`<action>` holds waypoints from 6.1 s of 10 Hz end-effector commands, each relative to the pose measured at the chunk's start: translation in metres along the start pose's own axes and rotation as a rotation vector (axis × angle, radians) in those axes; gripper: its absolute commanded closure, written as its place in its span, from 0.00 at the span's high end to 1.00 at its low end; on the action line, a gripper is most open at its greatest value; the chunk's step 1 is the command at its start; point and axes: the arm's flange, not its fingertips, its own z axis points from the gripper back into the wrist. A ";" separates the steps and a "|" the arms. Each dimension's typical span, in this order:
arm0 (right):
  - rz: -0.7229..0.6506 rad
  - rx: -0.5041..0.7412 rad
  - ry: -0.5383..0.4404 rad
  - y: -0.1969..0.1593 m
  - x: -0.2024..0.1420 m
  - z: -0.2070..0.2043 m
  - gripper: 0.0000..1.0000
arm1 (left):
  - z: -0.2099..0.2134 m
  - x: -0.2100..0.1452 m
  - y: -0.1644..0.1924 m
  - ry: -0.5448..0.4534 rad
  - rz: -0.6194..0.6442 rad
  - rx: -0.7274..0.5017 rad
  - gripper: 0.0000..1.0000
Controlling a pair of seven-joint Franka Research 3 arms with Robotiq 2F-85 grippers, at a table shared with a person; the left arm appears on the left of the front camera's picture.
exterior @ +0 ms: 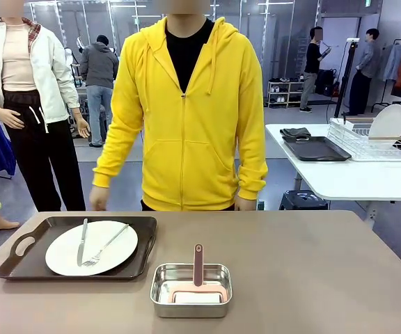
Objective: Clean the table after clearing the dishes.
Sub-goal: When the right (or left) Handle tray is removed, use the right hand (or left hand) to clean the right (or left) side of the table with the Lint Roller.
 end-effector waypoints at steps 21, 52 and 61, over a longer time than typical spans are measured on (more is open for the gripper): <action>-0.011 -0.001 -0.026 -0.001 -0.005 0.009 1.00 | 0.004 -0.002 -0.001 0.004 -0.011 -0.007 1.00; -0.011 -0.001 -0.026 -0.001 -0.005 0.009 1.00 | -0.424 -0.024 -0.296 1.016 -1.077 -0.019 1.00; -0.011 -0.001 -0.026 -0.001 -0.005 0.009 1.00 | -0.545 -0.003 -0.323 1.277 -1.024 0.043 1.00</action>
